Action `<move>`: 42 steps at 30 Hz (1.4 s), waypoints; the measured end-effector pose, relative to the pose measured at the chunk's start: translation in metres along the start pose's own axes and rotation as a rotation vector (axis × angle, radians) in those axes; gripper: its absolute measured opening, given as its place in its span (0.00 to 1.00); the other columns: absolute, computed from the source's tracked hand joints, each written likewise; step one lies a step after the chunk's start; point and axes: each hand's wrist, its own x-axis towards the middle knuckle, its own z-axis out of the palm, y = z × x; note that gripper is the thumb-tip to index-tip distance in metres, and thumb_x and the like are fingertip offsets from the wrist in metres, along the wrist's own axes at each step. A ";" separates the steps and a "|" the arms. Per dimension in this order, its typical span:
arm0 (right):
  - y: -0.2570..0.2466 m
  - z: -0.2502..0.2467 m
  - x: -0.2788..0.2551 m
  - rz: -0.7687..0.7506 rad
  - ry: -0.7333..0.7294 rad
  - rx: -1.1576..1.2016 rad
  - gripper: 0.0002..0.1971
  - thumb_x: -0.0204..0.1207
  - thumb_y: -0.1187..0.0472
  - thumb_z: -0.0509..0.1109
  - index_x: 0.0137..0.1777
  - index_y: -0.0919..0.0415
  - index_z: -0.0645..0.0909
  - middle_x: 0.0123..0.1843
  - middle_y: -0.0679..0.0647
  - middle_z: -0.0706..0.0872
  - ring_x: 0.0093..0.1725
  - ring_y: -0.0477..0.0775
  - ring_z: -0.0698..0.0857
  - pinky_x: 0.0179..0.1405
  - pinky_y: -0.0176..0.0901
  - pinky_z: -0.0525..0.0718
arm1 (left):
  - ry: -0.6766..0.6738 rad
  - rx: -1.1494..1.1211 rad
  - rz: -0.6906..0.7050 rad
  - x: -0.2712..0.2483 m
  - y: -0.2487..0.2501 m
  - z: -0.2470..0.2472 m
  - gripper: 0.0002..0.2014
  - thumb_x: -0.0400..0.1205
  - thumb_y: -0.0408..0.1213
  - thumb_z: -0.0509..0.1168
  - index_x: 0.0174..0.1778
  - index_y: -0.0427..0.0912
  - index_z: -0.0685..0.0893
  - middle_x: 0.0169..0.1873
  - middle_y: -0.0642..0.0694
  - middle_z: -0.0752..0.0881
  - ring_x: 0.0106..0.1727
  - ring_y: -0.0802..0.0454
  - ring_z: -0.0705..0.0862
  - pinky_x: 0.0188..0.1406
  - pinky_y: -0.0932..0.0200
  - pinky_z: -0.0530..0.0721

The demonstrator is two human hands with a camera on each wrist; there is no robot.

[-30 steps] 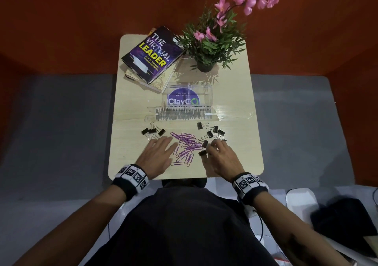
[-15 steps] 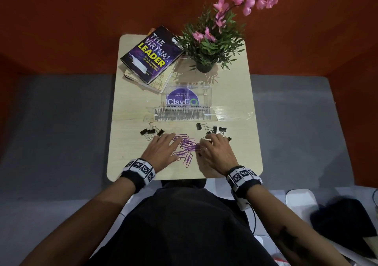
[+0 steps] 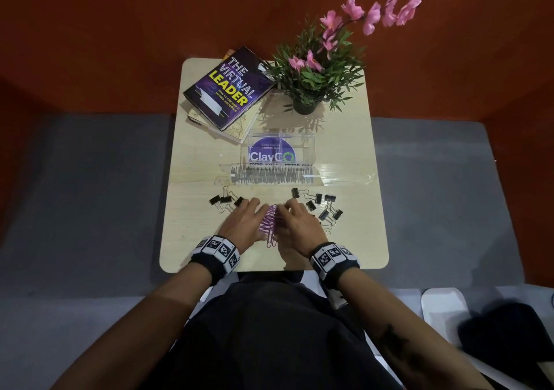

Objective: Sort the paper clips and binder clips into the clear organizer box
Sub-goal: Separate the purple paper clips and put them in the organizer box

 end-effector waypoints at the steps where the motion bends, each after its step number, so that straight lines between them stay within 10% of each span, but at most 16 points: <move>1: -0.001 0.001 0.002 0.012 0.016 0.007 0.24 0.72 0.57 0.75 0.65 0.62 0.74 0.56 0.61 0.76 0.49 0.61 0.79 0.27 0.50 0.80 | 0.003 -0.009 -0.008 0.002 0.001 0.000 0.33 0.72 0.42 0.77 0.71 0.36 0.74 0.63 0.36 0.77 0.62 0.36 0.76 0.49 0.43 0.82; 9: -0.004 -0.007 0.020 0.108 0.083 0.068 0.08 0.73 0.59 0.72 0.49 0.62 0.86 0.43 0.59 0.85 0.41 0.64 0.85 0.31 0.51 0.84 | 0.028 0.004 -0.040 0.017 -0.001 -0.004 0.07 0.77 0.26 0.67 0.50 0.35 0.82 0.45 0.37 0.83 0.49 0.37 0.81 0.40 0.44 0.81; 22: 0.019 -0.047 0.016 0.206 0.231 0.400 0.04 0.72 0.63 0.77 0.45 0.62 0.90 0.41 0.58 0.92 0.39 0.55 0.87 0.42 0.42 0.83 | 0.311 -0.279 -0.083 0.041 -0.012 -0.086 0.05 0.81 0.35 0.67 0.50 0.41 0.87 0.45 0.47 0.87 0.41 0.51 0.81 0.43 0.56 0.81; 28: 0.010 -0.086 0.060 0.261 0.330 0.440 0.02 0.70 0.62 0.79 0.42 0.58 0.91 0.35 0.54 0.92 0.36 0.52 0.87 0.41 0.44 0.86 | 0.238 -0.060 -0.119 0.099 -0.012 -0.121 0.05 0.80 0.33 0.66 0.45 0.35 0.86 0.43 0.37 0.86 0.43 0.37 0.85 0.41 0.46 0.85; 32: 0.002 -0.104 0.099 0.342 0.347 0.403 0.03 0.71 0.63 0.78 0.44 0.58 0.91 0.39 0.56 0.93 0.39 0.54 0.87 0.45 0.42 0.86 | 0.234 -0.302 -0.260 0.113 -0.016 -0.118 0.09 0.75 0.35 0.74 0.49 0.37 0.89 0.42 0.33 0.90 0.42 0.37 0.87 0.47 0.46 0.87; 37: -0.011 -0.110 0.128 0.347 0.283 0.403 0.06 0.70 0.62 0.79 0.46 0.61 0.91 0.41 0.58 0.93 0.42 0.57 0.88 0.49 0.48 0.88 | 0.474 -0.397 -0.331 0.079 -0.024 -0.104 0.12 0.78 0.24 0.63 0.52 0.37 0.89 0.47 0.32 0.90 0.46 0.35 0.87 0.51 0.46 0.87; 42: -0.012 -0.106 0.111 0.307 0.334 0.466 0.15 0.69 0.64 0.79 0.56 0.60 0.87 0.44 0.56 0.91 0.41 0.55 0.87 0.45 0.41 0.84 | 0.364 -0.473 -0.260 0.022 -0.021 -0.069 0.13 0.79 0.28 0.64 0.56 0.42 0.87 0.51 0.39 0.90 0.47 0.42 0.87 0.49 0.51 0.87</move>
